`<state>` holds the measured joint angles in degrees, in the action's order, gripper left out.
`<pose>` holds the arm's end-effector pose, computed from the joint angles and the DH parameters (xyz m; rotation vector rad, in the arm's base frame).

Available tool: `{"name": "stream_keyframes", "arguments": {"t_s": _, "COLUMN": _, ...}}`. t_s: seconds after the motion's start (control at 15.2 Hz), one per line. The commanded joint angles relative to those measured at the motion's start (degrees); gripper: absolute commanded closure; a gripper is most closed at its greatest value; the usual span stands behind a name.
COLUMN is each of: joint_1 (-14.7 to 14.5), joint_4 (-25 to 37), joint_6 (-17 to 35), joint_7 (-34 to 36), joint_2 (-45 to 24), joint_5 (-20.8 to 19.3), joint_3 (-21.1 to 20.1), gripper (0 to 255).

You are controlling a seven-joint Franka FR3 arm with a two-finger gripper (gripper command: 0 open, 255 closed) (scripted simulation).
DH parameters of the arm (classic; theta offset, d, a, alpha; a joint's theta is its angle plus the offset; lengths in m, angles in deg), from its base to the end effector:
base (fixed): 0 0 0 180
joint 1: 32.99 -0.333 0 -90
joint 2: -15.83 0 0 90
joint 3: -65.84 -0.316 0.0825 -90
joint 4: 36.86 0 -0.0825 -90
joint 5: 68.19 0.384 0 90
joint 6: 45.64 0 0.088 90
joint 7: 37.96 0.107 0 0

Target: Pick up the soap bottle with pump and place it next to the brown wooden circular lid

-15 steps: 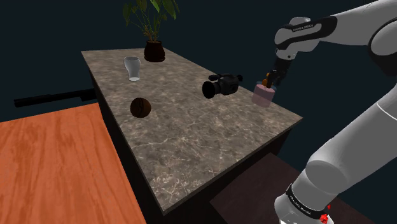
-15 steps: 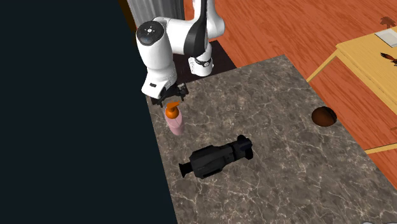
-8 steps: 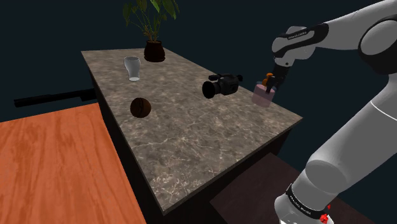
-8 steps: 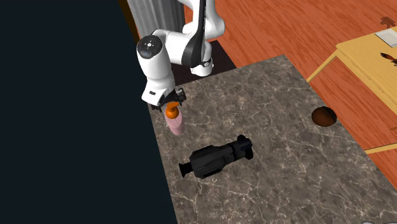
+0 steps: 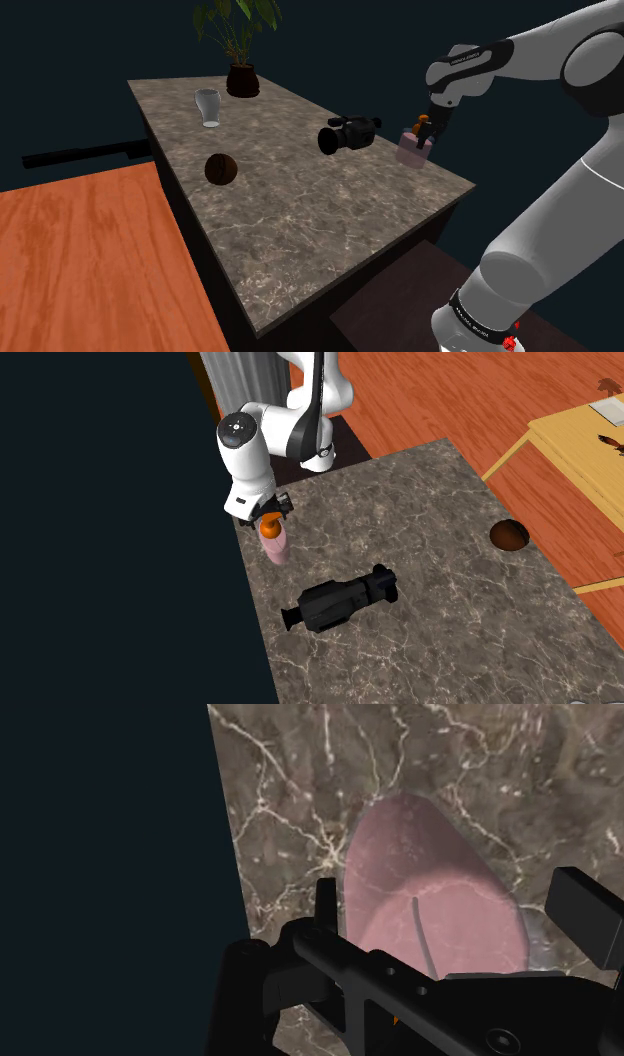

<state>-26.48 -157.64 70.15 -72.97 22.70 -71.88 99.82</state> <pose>0.3908 -0.3476 0.4613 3.1386 -0.1022 0.0250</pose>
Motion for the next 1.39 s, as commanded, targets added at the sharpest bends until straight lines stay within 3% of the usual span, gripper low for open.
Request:
{"name": "stream_keyframes", "arguments": {"t_s": 0.0, "joint_1": 0.0, "joint_4": 0.0, "joint_6": 0.0, "joint_7": 0.0, "joint_2": 0.0, "joint_5": 0.0, "joint_3": 0.0, "gripper": 255}}
{"name": "stream_keyframes", "arguments": {"t_s": 0.59, "joint_1": 0.0, "joint_4": 0.0, "joint_6": 0.0, "joint_7": 0.0, "joint_2": 0.0, "joint_5": 0.0, "joint_3": 0.0, "gripper": 255}}
{"name": "stream_keyframes", "arguments": {"t_s": 1.32, "joint_1": -0.2, "joint_4": 6.8, "joint_6": -8.4, "joint_7": 0.7, "joint_2": 1.9, "joint_5": -0.8, "joint_3": -0.7, "gripper": 255}}
